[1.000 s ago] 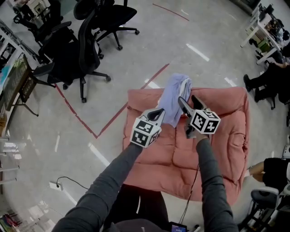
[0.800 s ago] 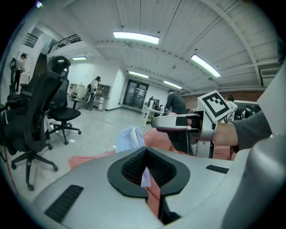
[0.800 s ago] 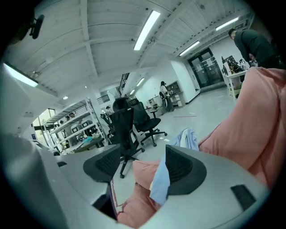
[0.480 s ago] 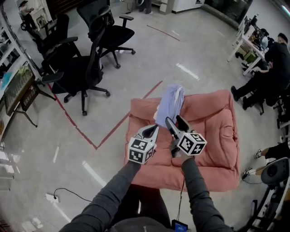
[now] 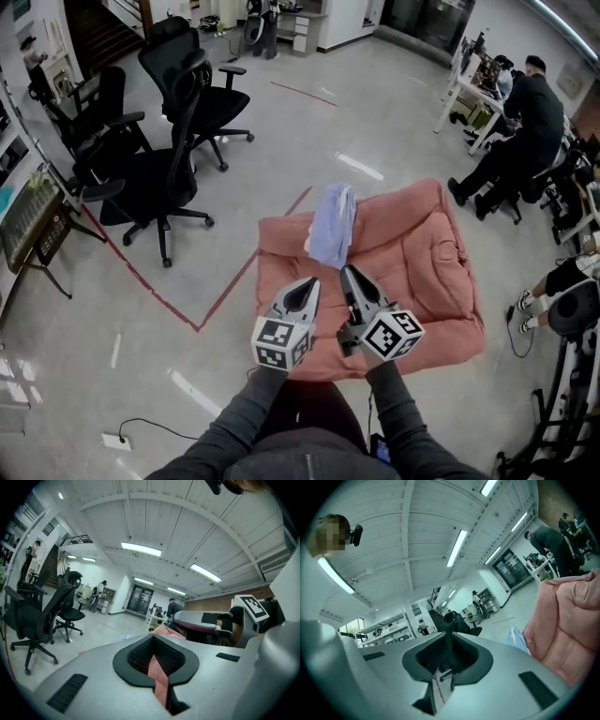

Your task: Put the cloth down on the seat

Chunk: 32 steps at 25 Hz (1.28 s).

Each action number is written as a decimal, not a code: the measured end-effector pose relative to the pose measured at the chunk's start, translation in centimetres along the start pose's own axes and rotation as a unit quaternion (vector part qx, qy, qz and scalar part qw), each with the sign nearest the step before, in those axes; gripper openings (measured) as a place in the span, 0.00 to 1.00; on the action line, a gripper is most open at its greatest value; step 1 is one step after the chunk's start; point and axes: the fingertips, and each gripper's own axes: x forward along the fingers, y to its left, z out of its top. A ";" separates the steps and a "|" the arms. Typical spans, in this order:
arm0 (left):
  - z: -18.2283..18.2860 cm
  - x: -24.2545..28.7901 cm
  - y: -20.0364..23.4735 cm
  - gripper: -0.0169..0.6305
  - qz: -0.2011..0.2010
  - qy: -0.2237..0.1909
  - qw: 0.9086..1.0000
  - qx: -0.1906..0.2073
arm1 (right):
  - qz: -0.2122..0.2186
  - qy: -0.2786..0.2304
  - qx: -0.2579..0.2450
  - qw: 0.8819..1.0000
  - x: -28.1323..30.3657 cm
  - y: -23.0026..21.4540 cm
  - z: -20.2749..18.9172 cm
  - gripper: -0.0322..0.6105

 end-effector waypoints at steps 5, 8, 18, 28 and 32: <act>-0.4 -4.0 -3.6 0.04 -0.055 0.015 0.998 -0.005 | -0.024 -0.013 -0.021 0.999 -4.4 3.6 -1.2 0.10; -0.9 -5.9 -4.9 0.04 -0.063 0.026 0.998 -0.010 | -0.057 -0.004 -0.036 0.998 -6.7 4.2 -2.6 0.09; -0.2 -5.2 -6.2 0.04 -0.077 0.014 0.997 0.026 | -0.132 0.002 -0.050 0.990 -9.0 3.2 -5.0 0.07; 0.4 -4.5 -6.4 0.04 -0.078 0.011 0.996 0.039 | -0.107 0.012 -0.076 0.991 -8.1 4.8 -4.7 0.07; -0.2 -4.8 -7.3 0.04 -0.084 0.018 0.996 0.040 | -0.103 0.018 -0.074 0.992 -8.6 5.2 -5.1 0.07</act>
